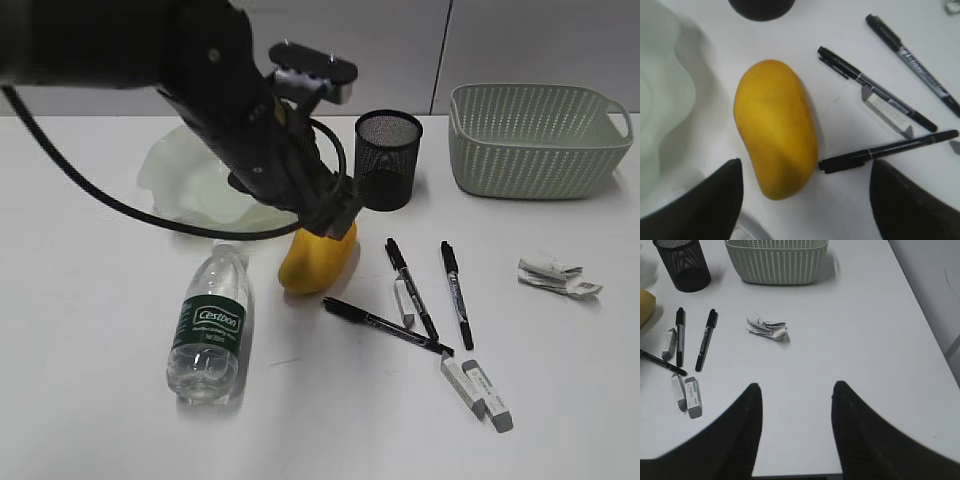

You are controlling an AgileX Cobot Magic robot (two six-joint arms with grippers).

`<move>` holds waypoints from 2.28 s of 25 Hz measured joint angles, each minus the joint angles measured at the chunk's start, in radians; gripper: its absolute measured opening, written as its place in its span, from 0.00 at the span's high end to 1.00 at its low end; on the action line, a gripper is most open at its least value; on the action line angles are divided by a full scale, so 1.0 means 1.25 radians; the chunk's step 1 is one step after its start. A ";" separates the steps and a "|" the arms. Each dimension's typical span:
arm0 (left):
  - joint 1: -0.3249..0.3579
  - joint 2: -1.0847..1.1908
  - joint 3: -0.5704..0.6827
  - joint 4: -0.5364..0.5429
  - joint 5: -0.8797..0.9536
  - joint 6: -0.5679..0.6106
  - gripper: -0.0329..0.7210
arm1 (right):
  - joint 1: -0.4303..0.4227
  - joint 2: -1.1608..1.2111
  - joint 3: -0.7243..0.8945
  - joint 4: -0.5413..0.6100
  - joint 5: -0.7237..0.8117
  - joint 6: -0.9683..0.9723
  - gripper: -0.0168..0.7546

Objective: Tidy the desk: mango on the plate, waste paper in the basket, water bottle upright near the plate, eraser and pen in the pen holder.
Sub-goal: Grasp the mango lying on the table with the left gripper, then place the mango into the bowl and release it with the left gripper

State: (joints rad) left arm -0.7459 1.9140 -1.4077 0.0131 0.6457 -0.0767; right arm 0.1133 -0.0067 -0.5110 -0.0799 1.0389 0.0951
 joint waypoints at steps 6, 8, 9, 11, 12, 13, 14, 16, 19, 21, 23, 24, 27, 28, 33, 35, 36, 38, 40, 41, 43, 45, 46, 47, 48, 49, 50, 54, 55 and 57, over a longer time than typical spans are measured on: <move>0.000 0.138 -0.068 0.080 0.014 -0.075 0.16 | 0.000 0.000 0.000 0.000 0.000 0.000 0.50; 0.000 0.162 -0.083 0.138 0.016 -0.119 0.16 | 0.000 0.000 0.000 0.000 0.000 0.000 0.50; 0.000 0.172 -0.087 0.148 0.016 -0.131 0.16 | 0.000 0.000 0.000 0.000 0.000 0.000 0.50; 0.000 0.185 -0.094 0.162 0.010 -0.142 0.16 | 0.000 0.000 0.000 0.000 0.000 0.000 0.50; 0.000 0.190 -0.095 0.165 0.002 -0.146 0.16 | 0.000 0.000 0.000 0.000 0.000 0.000 0.50; 0.000 0.196 -0.095 0.168 -0.005 -0.147 0.16 | 0.000 0.000 0.000 0.000 0.000 0.000 0.50; 0.000 0.199 -0.095 0.172 -0.014 -0.148 0.16 | 0.000 0.000 0.000 0.000 0.000 0.000 0.50; 0.000 0.204 -0.095 0.172 -0.031 -0.149 0.16 | 0.000 0.000 0.000 0.000 0.000 0.000 0.50; 0.000 0.208 -0.096 0.172 -0.037 -0.149 0.19 | 0.000 0.000 0.000 0.000 0.000 0.000 0.50; 0.000 0.208 -0.096 0.172 -0.035 -0.149 0.22 | 0.000 0.000 0.000 0.000 0.000 0.000 0.50; 0.000 0.208 -0.096 0.172 -0.032 -0.149 0.22 | 0.000 0.000 0.000 0.000 0.000 0.000 0.50; 0.000 0.208 -0.096 0.170 -0.027 -0.149 0.22 | 0.000 0.000 0.000 0.000 0.000 0.000 0.50; 0.000 0.196 -0.097 0.159 -0.014 -0.149 0.22 | 0.000 0.000 0.000 0.000 0.000 0.000 0.50; 0.000 0.184 -0.096 0.155 -0.015 -0.149 0.22 | 0.000 0.000 0.000 0.000 0.000 0.000 0.50; 0.012 0.054 -0.096 0.139 -0.117 -0.149 0.22 | 0.000 0.000 0.000 0.000 0.000 0.000 0.50; 0.042 0.016 -0.101 0.139 -0.157 -0.149 0.22 | 0.000 0.000 0.000 0.000 0.000 0.000 0.50; 0.069 0.010 -0.102 0.139 -0.168 -0.149 0.22 | 0.000 0.000 0.000 0.000 0.000 0.000 0.50; 0.130 0.022 -0.102 0.139 -0.170 -0.149 0.22 | 0.000 0.000 0.000 0.000 0.000 0.000 0.50; 0.191 0.057 -0.102 0.143 -0.161 -0.150 0.22 | 0.000 0.000 0.000 0.000 0.000 0.000 0.50; 0.210 0.081 -0.101 0.145 -0.158 -0.150 0.22 | 0.000 0.000 0.000 0.000 0.000 0.000 0.50; 0.232 0.123 -0.101 0.146 -0.151 -0.150 0.22 | 0.000 0.000 0.000 0.000 0.000 0.000 0.50; 0.235 0.153 -0.100 0.145 -0.147 -0.150 0.22 | 0.000 0.000 0.000 0.000 0.000 0.000 0.50; 0.236 0.161 -0.100 0.144 -0.145 -0.150 0.20 | 0.000 0.000 0.000 0.000 0.000 0.000 0.50; 0.236 0.162 -0.100 0.144 -0.144 -0.150 0.18 | 0.000 0.000 0.000 0.000 0.000 0.000 0.50; 0.237 0.162 -0.100 0.144 -0.145 -0.150 0.14 | 0.000 0.000 0.000 0.000 0.000 0.000 0.50; 0.238 0.159 -0.101 0.144 -0.147 -0.150 0.12 | 0.000 0.000 0.000 0.002 0.000 0.000 0.50; 0.239 0.158 -0.101 0.144 -0.147 -0.150 0.11 | 0.000 0.000 0.000 0.002 0.000 0.000 0.50; 0.240 0.140 -0.101 0.144 -0.143 -0.150 0.09 | 0.000 0.000 0.000 0.002 0.000 0.000 0.50; 0.240 0.125 -0.101 0.144 -0.138 -0.150 0.09 | 0.000 0.000 0.000 0.003 0.000 0.000 0.50; 0.240 0.086 -0.101 0.146 -0.119 -0.150 0.10 | 0.000 0.000 0.000 0.003 0.000 0.000 0.50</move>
State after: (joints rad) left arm -0.4454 2.0214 -1.5334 0.1952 0.4965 -0.2637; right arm 0.1133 -0.0067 -0.5110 -0.0758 1.0389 0.0951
